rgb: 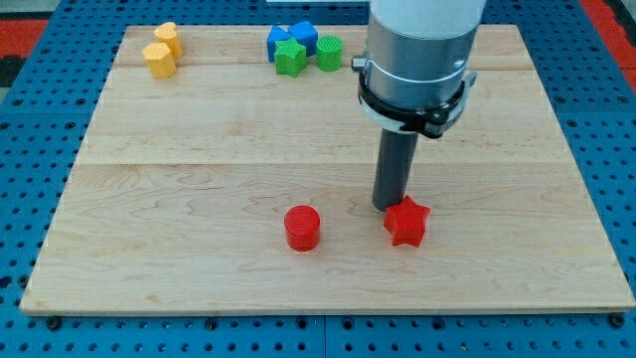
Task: Slightly move the red star towards the right
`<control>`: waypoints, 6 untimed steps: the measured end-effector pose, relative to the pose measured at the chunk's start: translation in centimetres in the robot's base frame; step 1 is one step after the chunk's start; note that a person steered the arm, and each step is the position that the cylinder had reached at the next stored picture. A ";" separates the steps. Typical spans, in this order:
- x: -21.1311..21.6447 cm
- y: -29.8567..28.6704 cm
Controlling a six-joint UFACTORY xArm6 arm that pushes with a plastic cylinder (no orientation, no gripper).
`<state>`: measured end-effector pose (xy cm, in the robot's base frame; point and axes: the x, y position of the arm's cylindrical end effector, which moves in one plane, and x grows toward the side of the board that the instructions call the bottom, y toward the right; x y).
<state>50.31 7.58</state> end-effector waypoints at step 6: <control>2.9 1.1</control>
